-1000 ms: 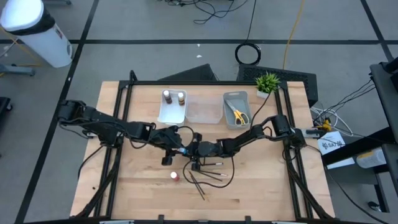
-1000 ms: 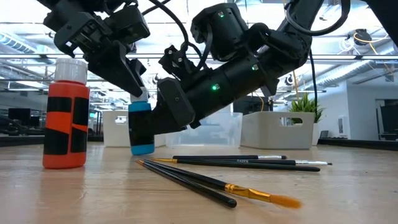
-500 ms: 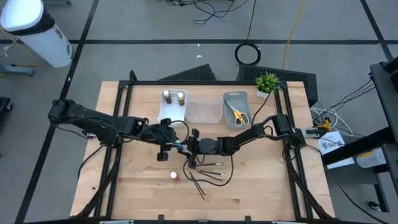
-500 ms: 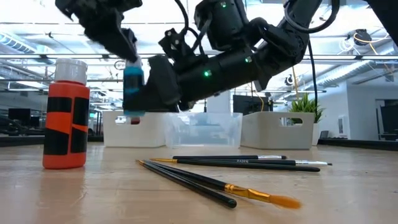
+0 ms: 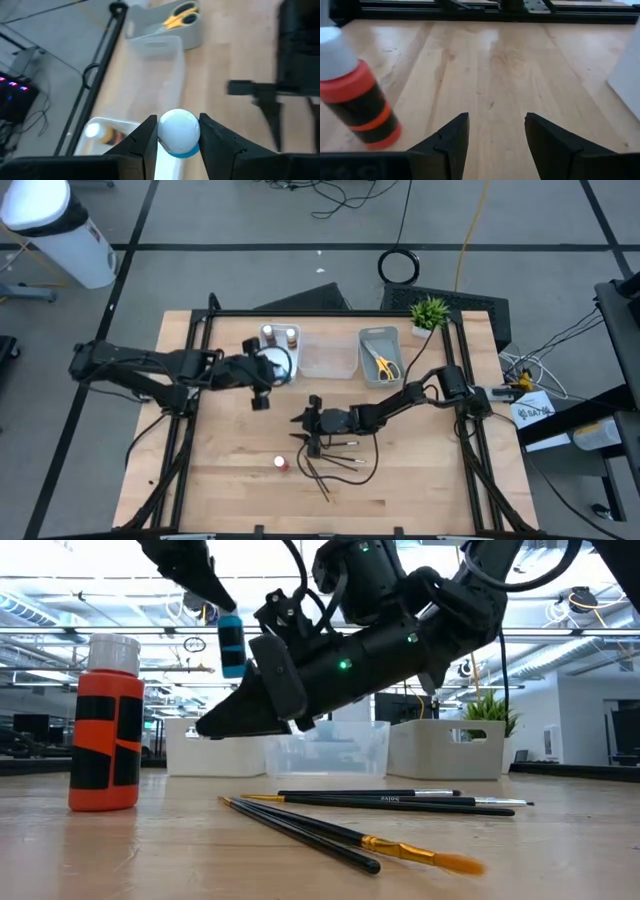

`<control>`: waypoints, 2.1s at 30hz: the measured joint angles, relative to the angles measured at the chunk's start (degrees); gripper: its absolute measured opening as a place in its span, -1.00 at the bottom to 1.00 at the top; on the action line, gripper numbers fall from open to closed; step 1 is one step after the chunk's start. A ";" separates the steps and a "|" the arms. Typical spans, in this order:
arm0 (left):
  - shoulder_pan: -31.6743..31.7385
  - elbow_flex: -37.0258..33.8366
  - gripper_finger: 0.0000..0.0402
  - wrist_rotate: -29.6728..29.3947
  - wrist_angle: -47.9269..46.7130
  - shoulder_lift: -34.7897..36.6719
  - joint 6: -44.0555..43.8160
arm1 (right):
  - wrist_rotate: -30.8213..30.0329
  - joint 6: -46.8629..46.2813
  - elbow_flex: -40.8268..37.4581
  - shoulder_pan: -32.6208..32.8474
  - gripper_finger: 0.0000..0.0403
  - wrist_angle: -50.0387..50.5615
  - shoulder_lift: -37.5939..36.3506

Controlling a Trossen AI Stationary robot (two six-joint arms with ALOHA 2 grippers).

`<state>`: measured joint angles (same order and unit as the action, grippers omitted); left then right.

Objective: Pick & Place Paint Supplies
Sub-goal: Put the blue paint bottle in the white bin, then put the orange paint bottle in the white bin

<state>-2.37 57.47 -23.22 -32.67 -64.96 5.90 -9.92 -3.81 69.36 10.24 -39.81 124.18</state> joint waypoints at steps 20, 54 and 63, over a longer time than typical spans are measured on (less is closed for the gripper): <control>22.47 -6.94 -0.38 17.31 7.82 -4.95 1.08 | -0.30 0.00 0.02 -0.10 -0.15 1.09 -0.07; 21.22 -7.82 -0.16 20.59 16.42 -18.98 1.40 | -0.32 0.00 0.09 -0.11 -0.14 1.52 -0.13; 20.20 -7.97 0.52 20.22 16.10 -18.63 -0.10 | -0.32 0.00 0.09 -0.11 -0.14 1.52 -0.13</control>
<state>17.83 49.50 -3.00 -16.57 -83.59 5.80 -10.24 -3.81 69.45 10.13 -38.28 124.05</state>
